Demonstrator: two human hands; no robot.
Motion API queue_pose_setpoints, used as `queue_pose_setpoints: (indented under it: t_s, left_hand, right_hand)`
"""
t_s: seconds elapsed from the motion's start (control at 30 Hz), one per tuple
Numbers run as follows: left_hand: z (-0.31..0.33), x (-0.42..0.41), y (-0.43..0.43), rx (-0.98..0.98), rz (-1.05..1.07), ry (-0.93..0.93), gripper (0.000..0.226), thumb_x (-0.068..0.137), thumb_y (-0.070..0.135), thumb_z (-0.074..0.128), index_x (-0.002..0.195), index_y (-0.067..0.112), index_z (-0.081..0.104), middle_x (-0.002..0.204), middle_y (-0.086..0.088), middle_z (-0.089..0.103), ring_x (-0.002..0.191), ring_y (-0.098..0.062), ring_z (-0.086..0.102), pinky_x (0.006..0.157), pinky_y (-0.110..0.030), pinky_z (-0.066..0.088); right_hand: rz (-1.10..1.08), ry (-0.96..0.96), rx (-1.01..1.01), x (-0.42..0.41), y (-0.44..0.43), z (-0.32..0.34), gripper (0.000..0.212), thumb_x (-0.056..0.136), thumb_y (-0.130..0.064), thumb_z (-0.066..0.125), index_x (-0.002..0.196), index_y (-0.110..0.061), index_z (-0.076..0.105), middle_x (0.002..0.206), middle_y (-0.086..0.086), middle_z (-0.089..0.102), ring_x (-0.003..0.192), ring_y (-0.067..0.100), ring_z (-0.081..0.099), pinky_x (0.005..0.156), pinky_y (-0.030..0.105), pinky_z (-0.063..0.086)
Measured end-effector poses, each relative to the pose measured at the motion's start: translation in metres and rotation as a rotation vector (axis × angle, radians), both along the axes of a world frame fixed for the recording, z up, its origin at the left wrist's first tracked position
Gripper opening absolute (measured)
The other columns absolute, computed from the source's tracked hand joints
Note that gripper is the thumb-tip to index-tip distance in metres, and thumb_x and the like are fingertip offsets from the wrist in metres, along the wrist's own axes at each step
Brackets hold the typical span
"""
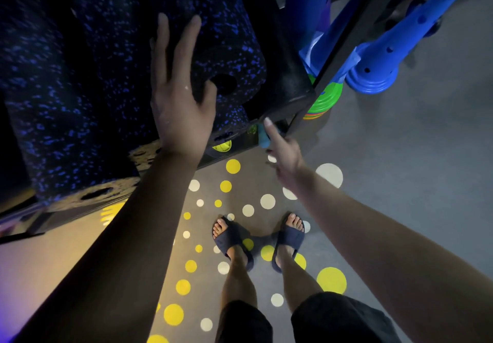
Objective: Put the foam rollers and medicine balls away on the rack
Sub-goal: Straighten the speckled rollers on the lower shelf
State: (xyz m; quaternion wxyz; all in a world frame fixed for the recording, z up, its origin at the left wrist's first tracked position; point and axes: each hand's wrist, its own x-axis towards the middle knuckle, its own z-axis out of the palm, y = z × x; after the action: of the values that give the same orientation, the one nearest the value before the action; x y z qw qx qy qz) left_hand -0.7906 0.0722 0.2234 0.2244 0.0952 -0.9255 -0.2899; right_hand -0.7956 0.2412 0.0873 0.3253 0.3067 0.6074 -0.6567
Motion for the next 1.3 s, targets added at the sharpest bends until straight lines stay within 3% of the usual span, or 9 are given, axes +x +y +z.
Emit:
queue_pose_setpoints:
  t_s: [0.07,0.2,0.37,0.63,0.8,1.03,1.1,1.2,1.3]
  left_hand:
    - [0.003,0.001,-0.004,0.004,0.002,0.004,0.066,0.087,0.003,0.059,0.151,0.015,0.044,0.162,-0.02,0.029,0.15,-0.034,0.032,0.117,-0.038,0.038]
    - [0.005,0.003,-0.008,-0.04,-0.026,0.033,0.062,0.089,0.002,0.06,0.149,0.009,0.046,0.159,-0.023,0.032,0.149,-0.034,0.034,0.117,-0.042,0.038]
    - [0.004,0.002,-0.006,-0.016,-0.015,0.062,0.061,0.086,-0.002,0.061,0.146,0.005,0.048,0.157,-0.025,0.034,0.148,-0.031,0.037,0.117,-0.04,0.038]
    - [0.004,0.006,-0.009,-0.005,-0.038,0.07,0.06,0.088,-0.002,0.059,0.147,0.003,0.046,0.158,-0.026,0.033,0.147,-0.032,0.037,0.118,-0.043,0.037]
    - [-0.001,0.005,-0.011,-0.025,-0.046,0.039,0.06,0.091,0.003,0.058,0.149,0.01,0.045,0.161,-0.021,0.03,0.148,-0.036,0.034,0.115,-0.05,0.038]
    - [-0.005,0.007,0.019,-0.116,-0.003,0.009,0.064,0.09,0.008,0.062,0.15,0.02,0.047,0.163,-0.015,0.031,0.15,-0.04,0.028,0.125,-0.037,0.024]
    - [-0.015,0.011,0.036,-0.197,-0.016,-0.073,0.068,0.09,0.012,0.063,0.153,0.029,0.042,0.166,-0.007,0.027,0.153,-0.038,0.022,0.125,-0.033,0.024]
    - [-0.035,0.014,0.051,-0.283,-0.064,-0.156,0.074,0.092,0.012,0.062,0.155,0.039,0.035,0.167,0.003,0.024,0.154,-0.036,0.017,0.111,-0.049,0.045]
    - [-0.042,0.01,0.059,-0.271,-0.074,-0.192,0.076,0.091,0.012,0.063,0.155,0.04,0.032,0.167,0.006,0.023,0.155,-0.035,0.015,0.111,-0.051,0.043]
  right_hand:
    - [0.133,-0.095,-0.121,0.012,-0.009,0.004,0.065,0.086,-0.068,0.062,0.127,-0.016,0.064,0.122,0.001,0.071,0.115,0.023,0.065,0.09,0.041,0.054]
    - [0.241,-0.225,-0.292,0.003,-0.04,0.011,0.077,0.084,-0.073,0.06,0.13,-0.011,0.062,0.122,0.006,0.07,0.118,0.023,0.062,0.097,0.05,0.053]
    - [0.056,-0.295,-0.354,-0.007,-0.075,0.012,0.07,0.09,-0.058,0.065,0.133,-0.003,0.057,0.132,0.011,0.064,0.105,0.02,0.064,0.075,0.036,0.053]
    - [0.127,-0.188,-0.289,-0.013,-0.055,0.01,0.059,0.089,-0.062,0.064,0.116,-0.009,0.062,0.12,0.004,0.069,0.107,0.016,0.065,0.093,0.051,0.055]
    - [0.21,-0.103,-0.167,-0.009,-0.053,0.02,0.062,0.091,-0.067,0.057,0.117,-0.011,0.065,0.119,0.003,0.07,0.104,0.018,0.068,0.089,0.049,0.058]
    - [-0.048,0.195,0.009,-0.026,-0.004,0.058,0.022,0.106,-0.022,0.045,0.101,-0.008,0.061,0.078,0.01,0.058,0.06,0.017,0.054,0.056,0.026,0.04]
    - [-0.061,0.289,-0.002,-0.032,0.013,0.074,0.024,0.107,-0.024,0.044,0.106,-0.006,0.059,0.08,0.01,0.061,0.063,0.017,0.059,0.058,0.027,0.043]
    - [0.0,0.303,0.002,-0.035,0.027,0.091,0.035,0.107,-0.033,0.045,0.115,-0.002,0.06,0.089,0.004,0.069,0.082,0.023,0.069,0.071,0.035,0.052]
    - [0.065,0.294,-0.006,-0.032,0.031,0.095,0.022,0.107,-0.03,0.045,0.107,-0.016,0.062,0.092,0.001,0.069,0.088,0.024,0.069,0.078,0.037,0.052]
